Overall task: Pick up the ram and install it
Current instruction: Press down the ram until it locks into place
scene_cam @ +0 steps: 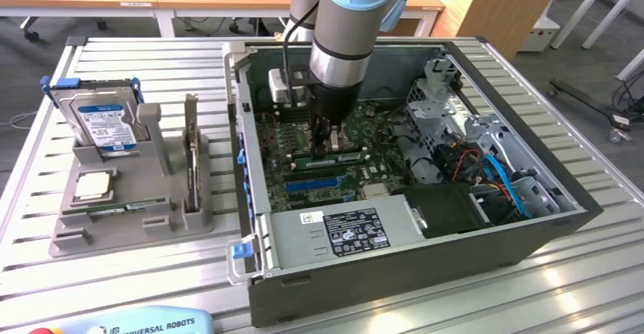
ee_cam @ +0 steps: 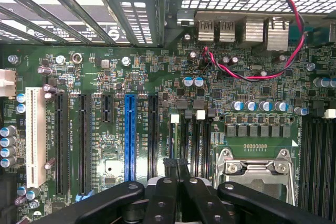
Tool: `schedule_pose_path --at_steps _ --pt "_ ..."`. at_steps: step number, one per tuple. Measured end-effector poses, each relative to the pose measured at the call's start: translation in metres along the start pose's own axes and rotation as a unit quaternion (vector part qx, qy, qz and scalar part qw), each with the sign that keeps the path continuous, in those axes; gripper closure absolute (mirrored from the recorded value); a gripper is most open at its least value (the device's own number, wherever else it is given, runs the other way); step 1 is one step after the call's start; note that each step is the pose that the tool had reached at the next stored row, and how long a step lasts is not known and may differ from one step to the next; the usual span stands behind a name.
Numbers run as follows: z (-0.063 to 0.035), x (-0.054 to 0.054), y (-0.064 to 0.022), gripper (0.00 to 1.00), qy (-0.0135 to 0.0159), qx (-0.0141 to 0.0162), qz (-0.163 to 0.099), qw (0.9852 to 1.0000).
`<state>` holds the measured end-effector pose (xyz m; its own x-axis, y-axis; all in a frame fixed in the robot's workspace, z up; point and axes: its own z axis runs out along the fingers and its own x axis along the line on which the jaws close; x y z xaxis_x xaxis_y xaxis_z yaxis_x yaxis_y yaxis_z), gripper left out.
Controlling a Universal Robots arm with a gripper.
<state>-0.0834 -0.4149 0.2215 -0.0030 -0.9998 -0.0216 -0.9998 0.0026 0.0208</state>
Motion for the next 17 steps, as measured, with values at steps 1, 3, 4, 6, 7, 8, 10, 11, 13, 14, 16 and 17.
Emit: schedule_pose_path --at_steps 1,3,4,6,7,8,10,11,13,14,16,17 --pt "0.0000 0.000 0.0000 0.90 0.0000 0.0000 0.000 1.0000" --pt "0.0000 0.000 0.0000 0.90 0.0000 0.0000 0.000 1.0000" --pt "0.0000 0.000 0.0000 0.90 0.0000 0.0000 0.000 1.0000" --pt "-0.0008 0.000 0.0000 0.90 -0.0005 0.0002 0.000 1.0000" --pt "-0.0016 0.000 -0.0002 0.90 -0.0009 0.0008 0.000 1.0000" --pt "-0.0033 0.000 -0.0001 0.90 -0.0004 0.0003 0.000 1.0000" --pt "-0.0070 0.000 0.0001 0.90 -0.0001 0.0001 0.000 1.0000" --pt "-0.0087 0.000 0.0001 0.90 0.0000 0.0000 0.000 1.0000" --pt "-0.0124 0.000 0.0002 0.90 0.0000 0.0000 0.000 1.0000" --pt "-0.0145 0.000 0.0003 0.90 0.0000 0.0000 0.000 1.0000" --pt "-0.0189 0.000 0.0004 0.90 0.0000 0.0000 0.000 1.0000" --pt "-0.0212 0.000 0.0004 0.90 0.0000 0.0000 0.000 1.0000"
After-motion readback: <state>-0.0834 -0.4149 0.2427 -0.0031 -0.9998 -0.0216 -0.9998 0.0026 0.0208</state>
